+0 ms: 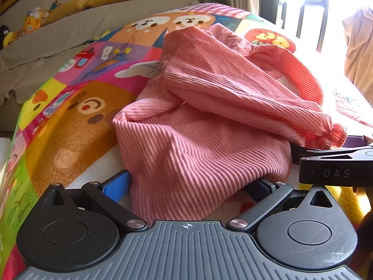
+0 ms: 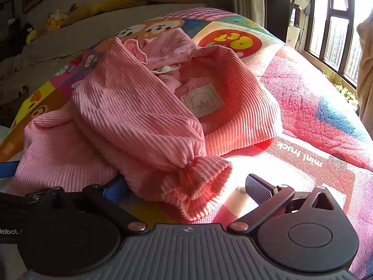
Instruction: Fold clothes
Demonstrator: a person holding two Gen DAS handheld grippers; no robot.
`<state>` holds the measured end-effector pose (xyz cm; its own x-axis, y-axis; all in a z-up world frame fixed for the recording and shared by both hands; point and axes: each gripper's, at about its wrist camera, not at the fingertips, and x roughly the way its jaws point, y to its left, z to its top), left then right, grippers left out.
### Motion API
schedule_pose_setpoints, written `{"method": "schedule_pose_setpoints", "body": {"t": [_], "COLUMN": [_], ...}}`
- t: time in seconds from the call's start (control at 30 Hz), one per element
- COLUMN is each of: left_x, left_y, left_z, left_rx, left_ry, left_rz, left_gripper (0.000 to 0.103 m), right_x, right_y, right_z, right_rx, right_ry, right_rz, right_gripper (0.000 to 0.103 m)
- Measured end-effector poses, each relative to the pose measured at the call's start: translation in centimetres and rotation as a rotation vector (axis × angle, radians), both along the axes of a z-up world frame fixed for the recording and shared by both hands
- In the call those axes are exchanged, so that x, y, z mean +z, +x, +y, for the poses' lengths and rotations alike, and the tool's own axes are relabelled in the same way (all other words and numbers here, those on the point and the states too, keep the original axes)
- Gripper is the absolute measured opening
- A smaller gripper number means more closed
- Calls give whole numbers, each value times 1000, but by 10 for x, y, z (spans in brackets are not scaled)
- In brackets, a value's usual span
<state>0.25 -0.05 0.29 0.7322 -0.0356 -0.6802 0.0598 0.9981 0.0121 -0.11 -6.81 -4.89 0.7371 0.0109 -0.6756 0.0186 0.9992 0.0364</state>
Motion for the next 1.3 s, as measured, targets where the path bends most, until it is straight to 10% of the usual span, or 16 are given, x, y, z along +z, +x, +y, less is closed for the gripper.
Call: {"method": "schedule_pose_setpoints", "body": {"t": [0.43, 0.73, 1.0, 1.3], "left_x": [18, 68, 10, -3], "left_y": [-9, 67, 179, 147], "left_z": [24, 81, 109, 110], "left_rx": [-229, -193, -137, -292], "left_ry": [-56, -206, -393, -504], "left_rz": [112, -33, 87, 222], "left_gripper": [103, 103, 103, 103], "right_x": [21, 103, 44, 10], "right_y": [3, 26, 162, 116], "right_z": [-19, -51, -69, -58], "right_rx": [312, 341, 182, 445], "right_ry": [3, -1, 124, 495], "right_rz": [241, -119, -30, 179], "right_gripper": [103, 103, 103, 103]}}
